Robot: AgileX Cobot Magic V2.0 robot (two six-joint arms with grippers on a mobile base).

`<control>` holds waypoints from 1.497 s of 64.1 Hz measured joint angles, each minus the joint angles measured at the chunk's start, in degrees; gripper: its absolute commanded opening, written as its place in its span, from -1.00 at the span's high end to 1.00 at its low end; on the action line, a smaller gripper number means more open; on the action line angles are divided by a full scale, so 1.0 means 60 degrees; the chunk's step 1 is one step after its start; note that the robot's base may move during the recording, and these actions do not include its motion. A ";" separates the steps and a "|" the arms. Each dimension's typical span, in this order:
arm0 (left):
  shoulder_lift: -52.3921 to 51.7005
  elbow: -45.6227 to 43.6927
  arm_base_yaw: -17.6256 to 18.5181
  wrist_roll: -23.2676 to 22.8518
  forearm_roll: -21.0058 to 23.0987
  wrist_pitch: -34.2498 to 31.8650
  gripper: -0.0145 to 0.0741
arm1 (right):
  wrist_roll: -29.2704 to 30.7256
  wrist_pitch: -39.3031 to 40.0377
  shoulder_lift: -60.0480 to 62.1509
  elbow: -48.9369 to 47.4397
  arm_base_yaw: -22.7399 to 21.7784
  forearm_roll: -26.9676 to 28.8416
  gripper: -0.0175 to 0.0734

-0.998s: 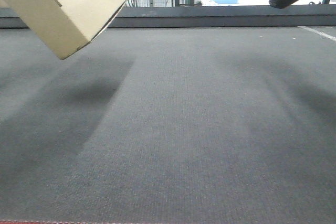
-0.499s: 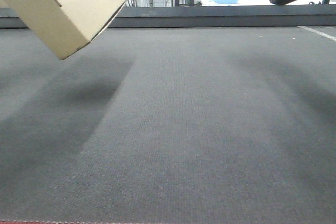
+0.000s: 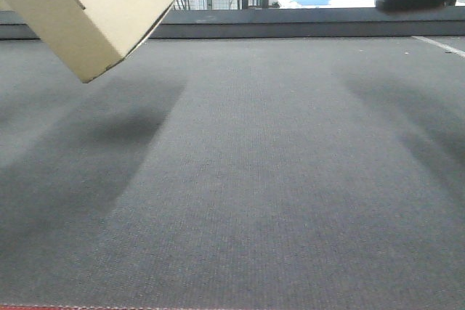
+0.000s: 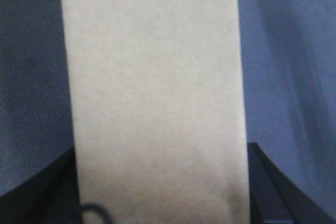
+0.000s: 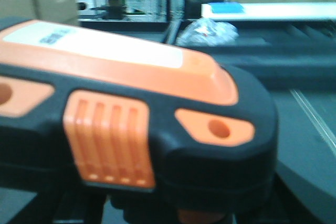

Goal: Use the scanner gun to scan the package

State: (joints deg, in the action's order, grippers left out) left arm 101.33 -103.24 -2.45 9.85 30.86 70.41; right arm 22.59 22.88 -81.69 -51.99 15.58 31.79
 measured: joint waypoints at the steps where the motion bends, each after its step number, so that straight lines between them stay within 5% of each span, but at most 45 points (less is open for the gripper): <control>1: 0.0000 0.0000 0.0000 0.0000 0.0000 0.0000 0.92 | -0.0084 0.0133 0.0000 0.0124 0.0004 0.0000 0.97; 23: 0.0000 0.0000 0.0000 0.0000 0.0000 0.0000 0.92 | -0.2461 0.3032 -0.0163 0.2320 -0.0072 -0.2210 0.97; 60: 0.0000 0.0000 0.0000 0.0000 0.0000 0.0000 0.92 | -0.2775 0.4607 -0.1988 0.2638 -0.0072 -0.2365 0.97; 96: 0.0000 0.0000 0.0000 0.0000 0.0000 0.0000 0.92 | -0.2831 0.4680 -0.2410 0.2638 -0.0072 -0.2389 0.97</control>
State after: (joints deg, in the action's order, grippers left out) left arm 101.33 -103.24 -2.45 9.85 30.86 70.41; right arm 5.61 50.96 -96.15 -36.16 15.15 17.46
